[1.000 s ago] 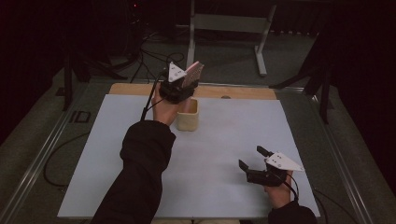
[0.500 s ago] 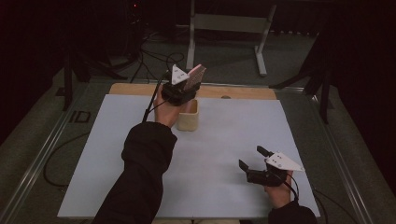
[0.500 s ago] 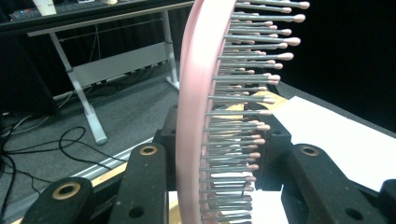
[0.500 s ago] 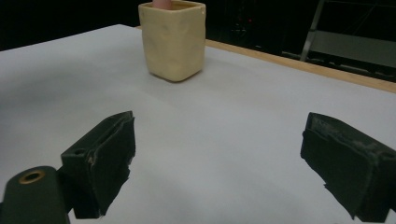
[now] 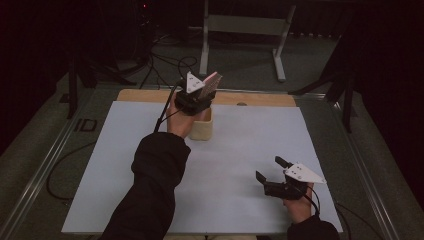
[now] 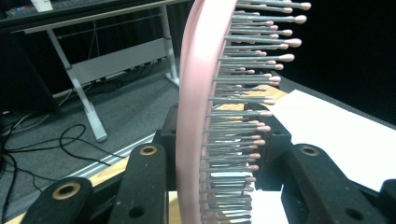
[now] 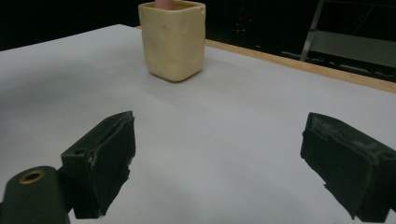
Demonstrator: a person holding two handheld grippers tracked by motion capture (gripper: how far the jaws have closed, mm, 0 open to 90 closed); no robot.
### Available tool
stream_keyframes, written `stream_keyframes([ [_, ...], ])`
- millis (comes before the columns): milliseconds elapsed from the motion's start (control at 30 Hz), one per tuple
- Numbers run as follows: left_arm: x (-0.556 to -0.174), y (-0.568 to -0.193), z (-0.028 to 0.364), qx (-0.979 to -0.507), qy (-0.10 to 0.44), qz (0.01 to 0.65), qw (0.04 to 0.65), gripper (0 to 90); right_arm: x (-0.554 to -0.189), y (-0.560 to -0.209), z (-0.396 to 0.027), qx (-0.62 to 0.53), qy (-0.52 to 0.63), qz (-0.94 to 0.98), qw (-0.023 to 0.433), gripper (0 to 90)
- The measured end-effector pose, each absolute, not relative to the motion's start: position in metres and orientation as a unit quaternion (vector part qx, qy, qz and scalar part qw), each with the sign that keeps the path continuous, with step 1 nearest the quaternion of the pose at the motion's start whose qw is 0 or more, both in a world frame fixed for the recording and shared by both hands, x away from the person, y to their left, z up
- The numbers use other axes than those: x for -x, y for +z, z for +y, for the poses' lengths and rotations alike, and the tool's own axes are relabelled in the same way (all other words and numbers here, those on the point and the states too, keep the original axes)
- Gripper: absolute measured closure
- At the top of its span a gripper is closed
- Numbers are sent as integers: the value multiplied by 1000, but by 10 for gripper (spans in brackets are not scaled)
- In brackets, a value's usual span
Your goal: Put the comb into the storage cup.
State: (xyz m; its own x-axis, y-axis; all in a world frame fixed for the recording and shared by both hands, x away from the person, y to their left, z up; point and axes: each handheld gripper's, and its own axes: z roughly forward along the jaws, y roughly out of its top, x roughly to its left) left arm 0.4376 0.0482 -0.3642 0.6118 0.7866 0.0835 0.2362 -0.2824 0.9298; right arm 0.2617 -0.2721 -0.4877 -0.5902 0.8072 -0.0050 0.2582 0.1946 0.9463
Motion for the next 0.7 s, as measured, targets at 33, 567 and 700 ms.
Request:
stream_keyframes([
  [33, -438, -365, 48, -751, 279, 340, 492, 641, -262, -488, -272, -367, 518, 726, 265, 102],
  [567, -439, -379, 50, -754, 277, 352, 481, 640, -262, -488, -272, -367, 519, 726, 263, 102],
  [700, -438, -381, 48, -757, 277, 350, 478, 640, -262, -488, -271, -367, 518, 726, 263, 102],
])
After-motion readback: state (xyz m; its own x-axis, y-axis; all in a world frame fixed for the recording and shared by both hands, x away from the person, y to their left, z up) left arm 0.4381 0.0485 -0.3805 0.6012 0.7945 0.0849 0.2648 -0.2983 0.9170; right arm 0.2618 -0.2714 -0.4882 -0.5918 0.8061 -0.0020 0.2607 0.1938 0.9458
